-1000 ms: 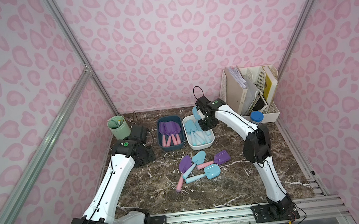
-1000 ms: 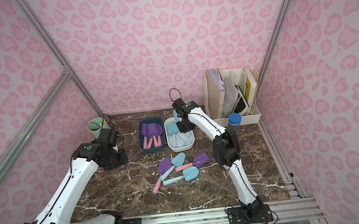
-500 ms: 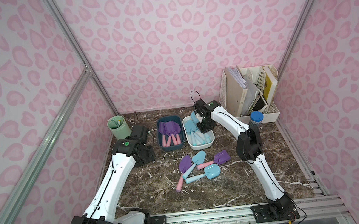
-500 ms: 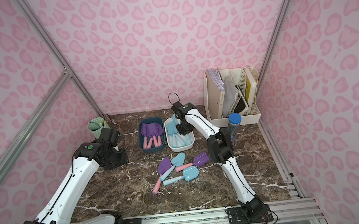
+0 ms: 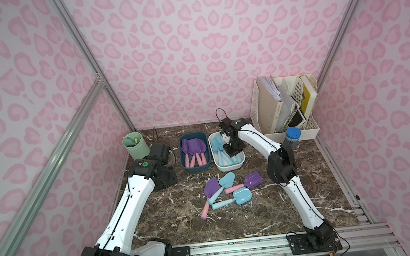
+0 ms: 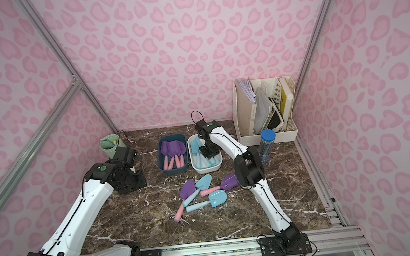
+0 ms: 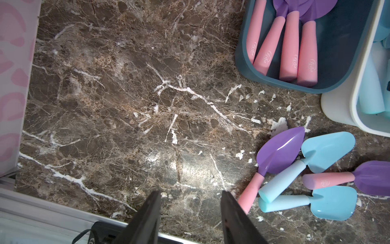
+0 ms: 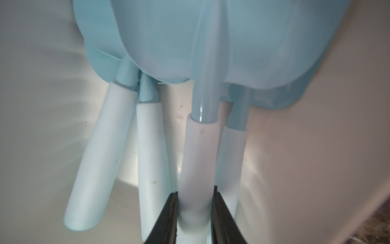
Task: Sort the small shovels by color and place them into the storage box
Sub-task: Place the shovel in the storage box.
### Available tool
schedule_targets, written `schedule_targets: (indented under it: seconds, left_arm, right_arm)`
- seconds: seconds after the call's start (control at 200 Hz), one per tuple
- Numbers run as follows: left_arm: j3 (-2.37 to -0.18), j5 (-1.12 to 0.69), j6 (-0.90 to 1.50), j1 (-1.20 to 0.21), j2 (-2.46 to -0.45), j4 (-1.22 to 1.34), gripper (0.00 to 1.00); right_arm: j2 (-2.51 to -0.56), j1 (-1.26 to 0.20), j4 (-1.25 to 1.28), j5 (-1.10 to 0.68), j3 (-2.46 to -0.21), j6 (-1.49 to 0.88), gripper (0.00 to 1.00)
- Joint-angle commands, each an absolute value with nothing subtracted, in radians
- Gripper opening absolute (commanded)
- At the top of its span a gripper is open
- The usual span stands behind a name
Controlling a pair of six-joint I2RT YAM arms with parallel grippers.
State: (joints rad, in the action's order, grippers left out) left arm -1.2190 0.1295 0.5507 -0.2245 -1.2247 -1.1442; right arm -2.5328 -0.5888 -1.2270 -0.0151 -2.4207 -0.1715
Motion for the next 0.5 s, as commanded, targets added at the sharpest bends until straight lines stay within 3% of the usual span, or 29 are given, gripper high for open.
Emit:
schedule_targets:
  seconds: [0.0, 0.495]
  left_arm:
    - [-1.221, 0.143, 0.549, -0.225, -1.224, -1.14, 0.51]
    - [-1.227, 0.143, 0.547, -0.224, -1.227, -1.144, 0.51]
  right_arm:
    - [-2.539, -0.588, -1.235, -0.013, -2.428, -0.161, 0.18]
    - [-2.527, -0.581, -1.235, -0.015, -2.426, -0.16, 0.37]
